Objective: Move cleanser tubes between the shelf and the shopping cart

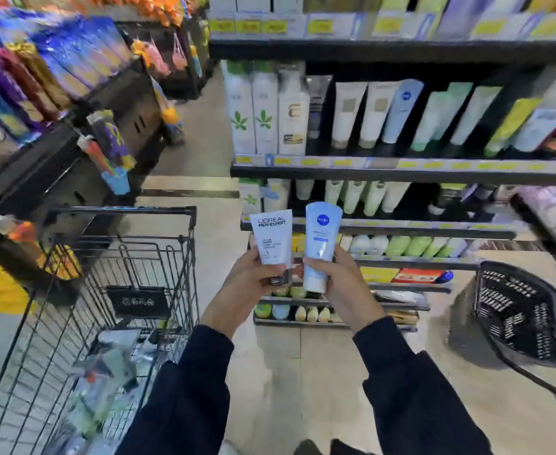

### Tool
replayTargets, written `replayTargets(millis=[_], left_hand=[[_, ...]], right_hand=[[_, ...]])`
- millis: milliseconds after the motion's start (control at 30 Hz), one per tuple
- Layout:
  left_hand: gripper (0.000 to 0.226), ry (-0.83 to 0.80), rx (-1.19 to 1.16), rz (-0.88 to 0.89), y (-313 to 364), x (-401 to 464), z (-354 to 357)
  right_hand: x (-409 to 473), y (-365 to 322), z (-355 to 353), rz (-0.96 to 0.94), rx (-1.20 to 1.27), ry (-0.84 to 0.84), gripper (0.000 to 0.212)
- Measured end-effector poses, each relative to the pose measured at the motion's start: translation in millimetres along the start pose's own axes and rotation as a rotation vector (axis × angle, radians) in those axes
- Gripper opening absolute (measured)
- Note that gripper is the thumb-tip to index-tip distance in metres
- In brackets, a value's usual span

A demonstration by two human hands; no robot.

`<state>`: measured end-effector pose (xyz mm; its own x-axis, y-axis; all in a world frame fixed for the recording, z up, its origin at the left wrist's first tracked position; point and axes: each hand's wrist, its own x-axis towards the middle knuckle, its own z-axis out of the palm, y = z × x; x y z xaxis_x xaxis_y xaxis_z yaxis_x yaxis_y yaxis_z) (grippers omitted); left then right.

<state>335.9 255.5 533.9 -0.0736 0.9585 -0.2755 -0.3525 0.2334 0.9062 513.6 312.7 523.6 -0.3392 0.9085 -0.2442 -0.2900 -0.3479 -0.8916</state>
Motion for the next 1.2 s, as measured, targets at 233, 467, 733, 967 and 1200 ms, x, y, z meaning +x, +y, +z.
replayTargets(millis=[233, 467, 733, 967, 1200], left_hand=[[0.058, -0.075, 0.039, -0.003, -19.3, 13.9, 101.6], [0.050, -0.112, 0.044, -0.023, -37.8, 25.4, 167.8], [0.048, -0.175, 0.047, -0.028, -42.8, 51.6, 212.7], [0.060, -0.228, 0.032, -0.027, -41.3, 107.5, 256.3], [0.057, -0.303, 0.046, -0.022, -33.9, 169.9, 307.7]], right_hand=[[-33.6, -43.3, -91.2, -0.068, -0.001, 0.053, 0.041], [-54.2, -65.7, -162.5, -0.098, -0.006, 0.112, 0.045], [-43.7, -87.3, -207.6, -0.125, 0.023, 0.144, 0.043], [-10.8, -117.7, -254.3, -0.162, 0.012, 0.206, 0.043], [22.0, -167.5, -302.5, -0.185, -0.002, 0.272, 0.041]])
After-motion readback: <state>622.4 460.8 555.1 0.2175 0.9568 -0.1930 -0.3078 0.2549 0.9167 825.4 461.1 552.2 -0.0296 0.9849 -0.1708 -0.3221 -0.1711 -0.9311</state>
